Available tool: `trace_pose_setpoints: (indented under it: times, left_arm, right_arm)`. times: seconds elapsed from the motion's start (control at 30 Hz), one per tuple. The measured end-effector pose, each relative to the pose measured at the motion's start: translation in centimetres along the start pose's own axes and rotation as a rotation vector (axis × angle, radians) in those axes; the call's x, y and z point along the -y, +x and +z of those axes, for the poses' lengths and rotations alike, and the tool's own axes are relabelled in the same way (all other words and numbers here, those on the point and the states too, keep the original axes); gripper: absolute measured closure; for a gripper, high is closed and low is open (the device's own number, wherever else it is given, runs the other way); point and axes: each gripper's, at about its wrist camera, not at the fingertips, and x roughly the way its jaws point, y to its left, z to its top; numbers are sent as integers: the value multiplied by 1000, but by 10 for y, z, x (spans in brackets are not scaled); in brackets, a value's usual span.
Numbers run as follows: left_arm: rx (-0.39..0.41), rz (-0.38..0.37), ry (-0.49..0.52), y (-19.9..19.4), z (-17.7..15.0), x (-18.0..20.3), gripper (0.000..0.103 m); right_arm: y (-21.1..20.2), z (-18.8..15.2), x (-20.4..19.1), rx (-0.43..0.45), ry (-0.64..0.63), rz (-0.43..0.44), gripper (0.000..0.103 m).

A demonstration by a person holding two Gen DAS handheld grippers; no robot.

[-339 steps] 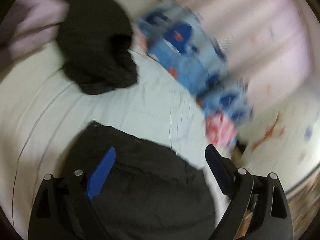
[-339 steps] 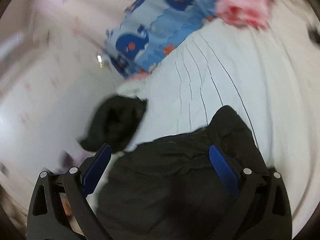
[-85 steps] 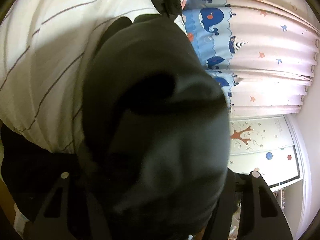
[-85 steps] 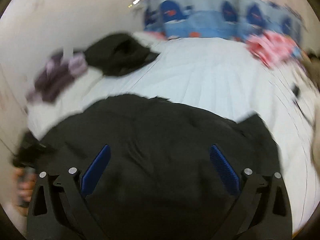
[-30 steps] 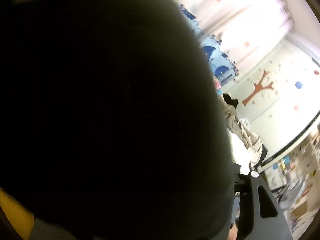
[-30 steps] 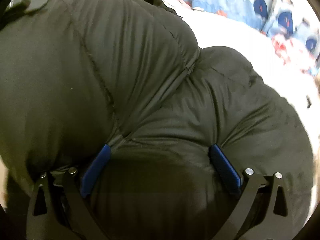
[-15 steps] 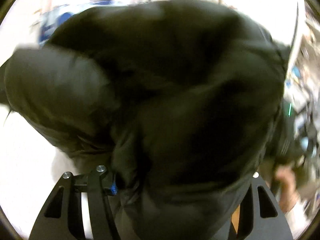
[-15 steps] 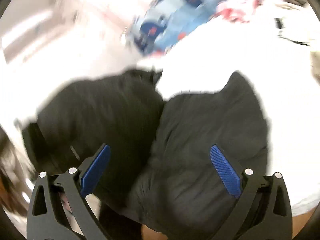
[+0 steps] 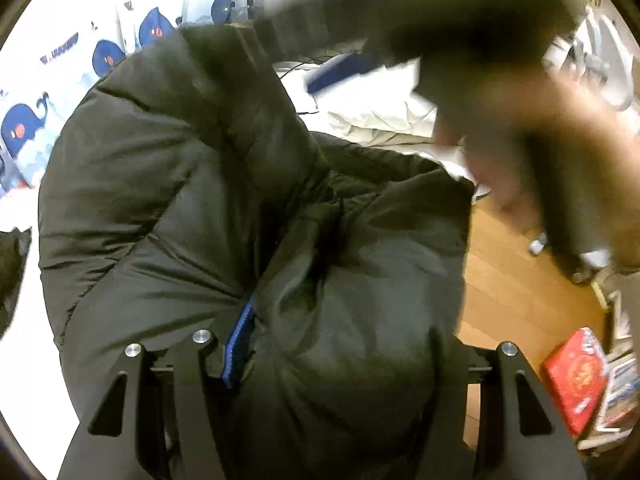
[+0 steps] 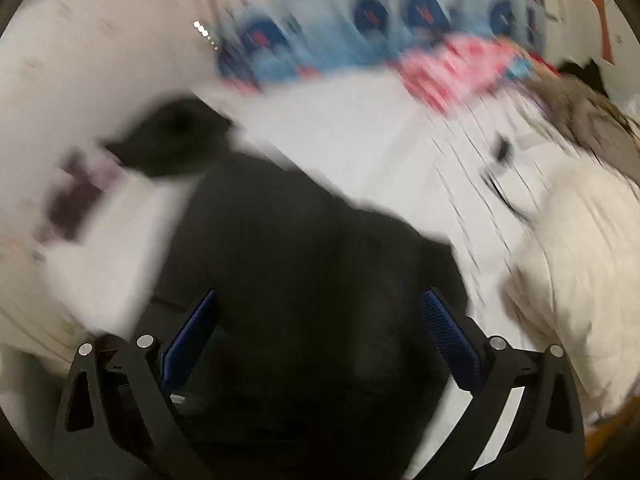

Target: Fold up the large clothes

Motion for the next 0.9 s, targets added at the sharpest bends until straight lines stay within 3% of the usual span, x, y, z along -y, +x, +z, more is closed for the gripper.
trace_pose_setpoints:
  times: [0.1,0.17,0.2,0.27,0.37,0.47,0.53,0.57,0.63,0.73,0.83,0.9]
  left_arm:
    - [5,-177,-89,-35,-11,-24,45]
    - [52,-293,-204,-64,-16,-53,45]
    - [86,-335,-280,-79,-24,-72,45]
    - [153,-347,-440,-100,-35,-113,45]
    - [165,-328,-674,-81,-41,-192,45]
    - [121,-407,-837,-38,-66,-221,43]
    - [105,-478,-890,-1,-66,-234,27]
    - [98,-477,-887,8,-63,-229,23]
    - [100,-393,-809,13,-44,-214,21]
    - [197,-337,-686,-4,-5,-213,21]
    - [277,-242,-596,-35,28,-235,23]
    - [291,-136,-547,-56,36,-259,23]
  right_arm:
    - [23,-28,20,-27,104,46,6]
    - [24,-46,24,-28,146,50,6]
    - [26,-53,26,-30,166,64,6]
    - [34,-56,38,-28,228,105,6]
    - [41,-65,47,-27,311,163,6]
    - [51,-77,49,-19,362,204,6]
    - [59,-79,49,5,388,225,6]
    - [58,-80,44,23,394,228,6]
    - [63,-78,36,72,404,216,6]
    - [77,-61,13,145,406,230,6]
    - [102,-14,-24,192,387,324,6]
    - [124,26,-63,204,338,391,6]
